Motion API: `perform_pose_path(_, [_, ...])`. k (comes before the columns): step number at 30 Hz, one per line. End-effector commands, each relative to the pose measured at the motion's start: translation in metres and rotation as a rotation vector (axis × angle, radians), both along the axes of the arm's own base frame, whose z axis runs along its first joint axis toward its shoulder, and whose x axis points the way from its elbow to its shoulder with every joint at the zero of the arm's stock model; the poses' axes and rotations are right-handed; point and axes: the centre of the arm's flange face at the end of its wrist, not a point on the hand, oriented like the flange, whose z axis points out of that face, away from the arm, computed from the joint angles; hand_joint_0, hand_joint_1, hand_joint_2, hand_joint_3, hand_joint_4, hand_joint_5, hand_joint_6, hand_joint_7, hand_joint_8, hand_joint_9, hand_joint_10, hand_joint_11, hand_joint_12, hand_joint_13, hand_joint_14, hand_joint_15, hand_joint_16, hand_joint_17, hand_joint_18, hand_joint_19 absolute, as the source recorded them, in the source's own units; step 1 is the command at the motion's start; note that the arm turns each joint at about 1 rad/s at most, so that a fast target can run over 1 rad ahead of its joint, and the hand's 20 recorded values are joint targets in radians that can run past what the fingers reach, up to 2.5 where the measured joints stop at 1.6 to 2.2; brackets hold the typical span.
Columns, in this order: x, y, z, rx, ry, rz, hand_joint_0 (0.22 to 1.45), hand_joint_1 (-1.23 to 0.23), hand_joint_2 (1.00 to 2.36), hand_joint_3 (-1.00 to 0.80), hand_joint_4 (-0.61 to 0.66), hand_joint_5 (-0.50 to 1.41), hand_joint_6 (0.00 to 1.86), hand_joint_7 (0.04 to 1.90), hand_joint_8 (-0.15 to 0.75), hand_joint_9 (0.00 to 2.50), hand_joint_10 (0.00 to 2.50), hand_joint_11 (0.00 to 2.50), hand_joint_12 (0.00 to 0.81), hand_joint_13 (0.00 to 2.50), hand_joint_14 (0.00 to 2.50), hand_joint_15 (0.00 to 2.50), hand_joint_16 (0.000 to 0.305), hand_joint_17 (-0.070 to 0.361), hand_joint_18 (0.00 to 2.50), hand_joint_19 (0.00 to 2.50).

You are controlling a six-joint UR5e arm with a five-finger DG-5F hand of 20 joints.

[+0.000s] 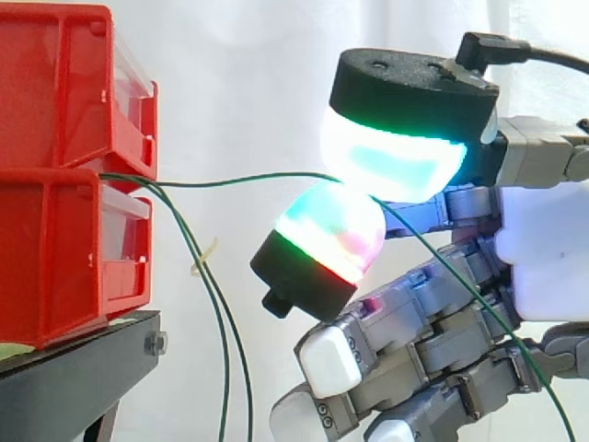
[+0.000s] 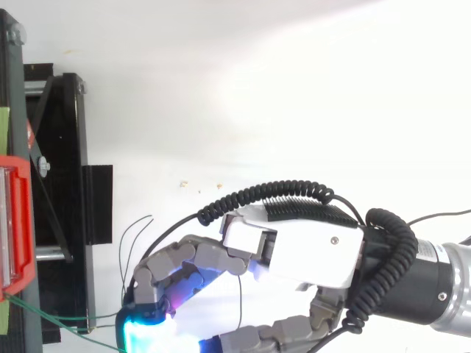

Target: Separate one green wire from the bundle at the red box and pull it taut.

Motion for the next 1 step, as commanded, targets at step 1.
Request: perform_pose_path(1, [-0.0001, 0.0009, -0.0001, 0.0, 0.0, 0.001, 0.6, -0.75, 1.02, 0.01, -0.08, -0.14, 0.88, 1.17, 0.326, 0.94, 0.01, 0.46, 0.339, 0.74, 0.01, 0.22, 0.05, 0.111, 0.8, 0.31])
